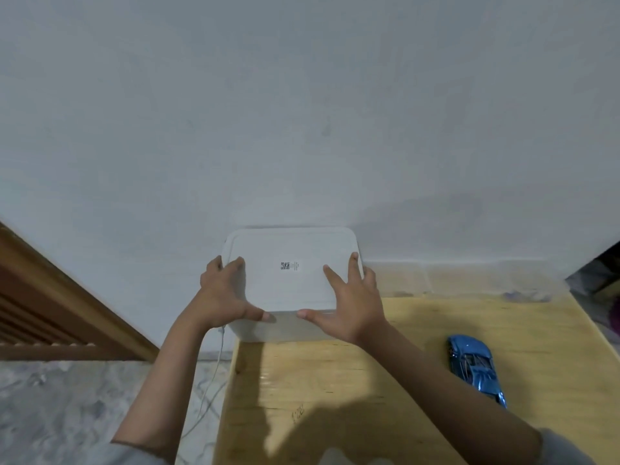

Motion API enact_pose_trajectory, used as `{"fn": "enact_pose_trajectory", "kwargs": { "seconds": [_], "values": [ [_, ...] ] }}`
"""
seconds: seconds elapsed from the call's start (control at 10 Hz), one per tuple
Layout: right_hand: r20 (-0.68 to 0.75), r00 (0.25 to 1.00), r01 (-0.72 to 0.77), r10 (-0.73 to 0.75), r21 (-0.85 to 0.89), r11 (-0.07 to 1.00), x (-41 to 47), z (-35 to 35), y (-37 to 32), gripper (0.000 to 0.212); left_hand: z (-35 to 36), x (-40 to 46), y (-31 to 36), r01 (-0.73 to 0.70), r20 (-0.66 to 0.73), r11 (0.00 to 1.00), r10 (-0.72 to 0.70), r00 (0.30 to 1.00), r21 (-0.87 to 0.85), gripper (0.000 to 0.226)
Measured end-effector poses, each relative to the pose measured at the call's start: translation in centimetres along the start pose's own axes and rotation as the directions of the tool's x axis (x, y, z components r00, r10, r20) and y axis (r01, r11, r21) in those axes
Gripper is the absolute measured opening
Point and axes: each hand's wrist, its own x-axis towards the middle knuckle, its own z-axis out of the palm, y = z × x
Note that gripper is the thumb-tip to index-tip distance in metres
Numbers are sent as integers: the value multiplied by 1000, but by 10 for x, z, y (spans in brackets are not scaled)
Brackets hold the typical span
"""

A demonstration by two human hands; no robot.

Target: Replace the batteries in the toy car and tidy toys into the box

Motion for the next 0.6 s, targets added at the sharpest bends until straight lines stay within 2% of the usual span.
{"fn": "enact_pose_trajectory", "kwargs": {
  "seconds": [0.2, 0.4, 0.5, 0.6],
  "values": [
    [-59, 998, 15, -20, -76, 997, -7, 8, -2, 104, 9, 4, -9, -7, 27, 1000, 7, 1000, -5, 140],
    [-152, 987, 35, -46, -74, 997, -8, 21, -1, 97, 11, 12, -16, -19, 52, 1000, 18, 998, 14, 133],
    [-123, 990, 67, -69, -16, 998, -6, 19, -2, 101, 7, 14, -11, 1, 59, 999, -4, 998, 40, 136],
    [-216, 976, 96, -27, 316, 944, -13, 15, 8, 94, 14, 5, -18, -52, -71, 994, 59, 996, 97, 148]
  ]
}}
